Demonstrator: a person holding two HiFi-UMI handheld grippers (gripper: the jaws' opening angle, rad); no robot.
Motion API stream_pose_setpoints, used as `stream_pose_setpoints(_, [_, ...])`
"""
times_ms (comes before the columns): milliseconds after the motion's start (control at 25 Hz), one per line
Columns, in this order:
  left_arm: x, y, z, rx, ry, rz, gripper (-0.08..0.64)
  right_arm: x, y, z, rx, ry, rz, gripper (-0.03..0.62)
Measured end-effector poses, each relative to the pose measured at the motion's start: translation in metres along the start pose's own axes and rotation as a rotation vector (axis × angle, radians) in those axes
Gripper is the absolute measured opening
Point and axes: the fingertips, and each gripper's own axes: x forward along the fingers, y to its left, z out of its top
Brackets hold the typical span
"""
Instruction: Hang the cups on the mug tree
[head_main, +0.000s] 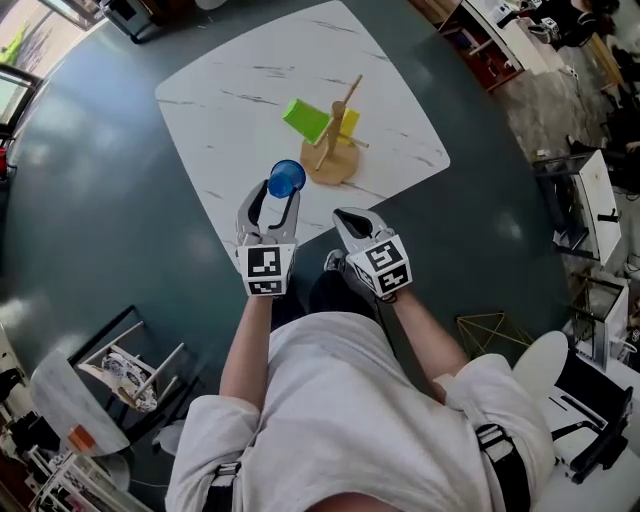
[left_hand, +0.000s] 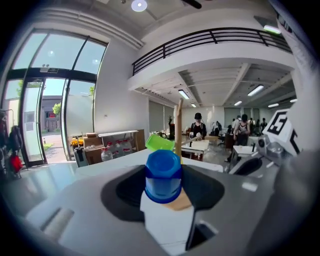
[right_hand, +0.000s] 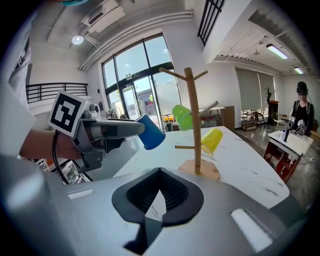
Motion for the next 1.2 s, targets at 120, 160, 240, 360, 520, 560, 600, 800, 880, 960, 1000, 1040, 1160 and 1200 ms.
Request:
stream_pose_setpoints(120, [0.003,-0.016,0.000,0.001,-0.003,-0.013,0.216,-0.011,-0.012,-0.003,0.005,-0.015,-0.005,-0.002])
stream_pose_setpoints(160, [0.004,-0.020,-0.002,-0.009,0.003,-0.013,0.216,-0.014,-0.015,-0.004,0.013,-0.018,-0.007,-0.002])
stream_pose_setpoints(240, [0.006,-0.024,-0.003,-0.029,0.011,-0.013,0.215,-0.020,-0.018,-0.008,0.030,-0.023,-0.009,-0.002])
stream_pose_setpoints(360, [0.012,-0.029,-0.001,-0.031,0.015,-0.024,0.215,-0.024,-0.022,-0.012,0.047,-0.028,-0.014,-0.002])
stream_pose_setpoints(520, [0.021,-0.040,-0.006,-0.042,0.036,-0.066,0.216,-0.026,-0.024,-0.017,0.074,-0.040,-0.024,-0.002])
stream_pose_setpoints(560, [0.024,-0.042,-0.008,-0.045,0.046,-0.075,0.216,-0.027,-0.024,-0.017,0.085,-0.043,-0.025,-0.002])
stream_pose_setpoints(600, [0.026,-0.044,-0.009,-0.045,0.057,-0.081,0.216,-0.028,-0.025,-0.016,0.097,-0.047,-0.027,-0.002])
stream_pose_setpoints(800, [0.038,-0.047,-0.013,-0.040,0.089,-0.104,0.216,-0.033,-0.027,-0.008,0.118,-0.073,-0.049,-0.002])
stream_pose_setpoints(880, [0.041,-0.050,-0.014,-0.034,0.095,-0.112,0.216,-0.034,-0.028,-0.007,0.122,-0.076,-0.059,-0.002])
stream_pose_setpoints(960, [0.044,-0.053,-0.016,-0.029,0.098,-0.121,0.216,-0.035,-0.028,-0.008,0.127,-0.075,-0.067,-0.002])
stream_pose_setpoints(1000, [0.045,-0.054,-0.017,-0.027,0.099,-0.125,0.216,-0.036,-0.028,-0.009,0.129,-0.073,-0.071,-0.002])
stream_pose_setpoints(1040, [0.045,-0.055,-0.018,-0.025,0.101,-0.129,0.216,-0.036,-0.028,-0.009,0.129,-0.072,-0.074,-0.002])
stream_pose_setpoints(1160, [0.047,-0.058,-0.020,-0.027,0.105,-0.137,0.216,-0.039,-0.030,-0.010,0.130,-0.067,-0.082,-0.002])
stream_pose_setpoints(1200, [0.049,-0.058,-0.021,-0.029,0.106,-0.138,0.216,-0.040,-0.030,-0.010,0.128,-0.066,-0.084,-0.002])
